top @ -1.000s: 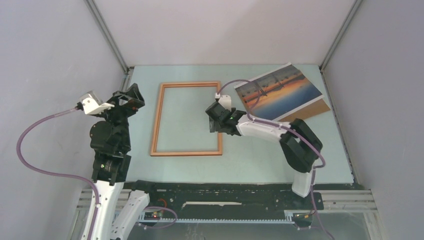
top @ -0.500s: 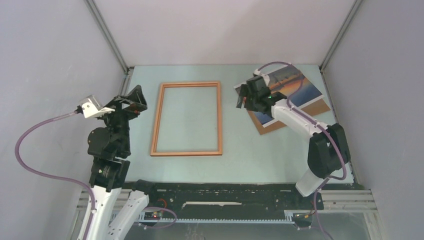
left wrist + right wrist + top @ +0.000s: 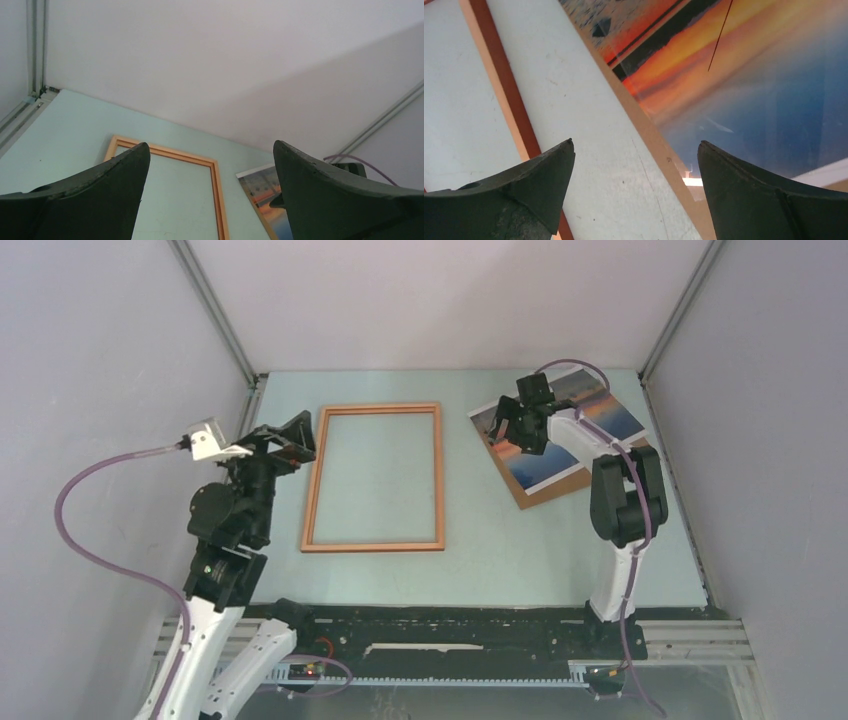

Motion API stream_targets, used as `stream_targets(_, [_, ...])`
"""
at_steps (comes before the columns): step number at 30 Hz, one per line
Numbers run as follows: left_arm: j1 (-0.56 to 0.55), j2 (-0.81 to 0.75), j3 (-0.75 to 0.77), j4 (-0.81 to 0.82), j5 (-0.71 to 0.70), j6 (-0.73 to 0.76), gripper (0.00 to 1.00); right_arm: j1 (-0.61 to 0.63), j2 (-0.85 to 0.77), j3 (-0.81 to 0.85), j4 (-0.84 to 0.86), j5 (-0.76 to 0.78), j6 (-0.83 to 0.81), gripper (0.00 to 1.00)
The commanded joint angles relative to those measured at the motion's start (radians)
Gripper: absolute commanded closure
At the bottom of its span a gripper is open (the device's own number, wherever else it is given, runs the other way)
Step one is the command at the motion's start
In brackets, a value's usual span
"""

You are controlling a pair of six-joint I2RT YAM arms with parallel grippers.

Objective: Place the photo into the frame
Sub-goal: Adjust the photo frame item at the center of the board.

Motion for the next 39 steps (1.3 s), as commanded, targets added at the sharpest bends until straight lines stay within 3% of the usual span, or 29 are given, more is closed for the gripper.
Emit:
stream_targets(1, [-0.007,0.066,0.019,0.007,0.073,0.007,0.0,-0.021,0.069,0.089,-0.061,-0.052,-0.002,0.0])
stream_targets(9, [-0.007,0.114,0.034,0.002,0.131,0.0,0.0,-0.049,0.147,0.095,-0.052,-0.113,0.0,0.02])
stream_targets(17, [-0.006,0.127,0.036,-0.002,0.135,-0.001,0.0,-0.051,0.13,-0.022,-0.024,-0.141,0.003,0.05])
stream_targets(31, [-0.007,0.152,0.041,-0.009,0.153,-0.007,0.0,-0.014,-0.161,-0.422,0.043,-0.145,0.009,0.07])
stream_targets(36, [-0.007,0.208,0.057,-0.02,0.171,-0.023,0.0,-0.017,-0.277,-0.425,0.028,-0.115,-0.006,0.06])
stream_targets(39, [-0.015,0.244,0.069,-0.03,0.172,-0.091,0.0,-0.012,-0.295,-0.34,-0.034,0.054,0.051,0.02])
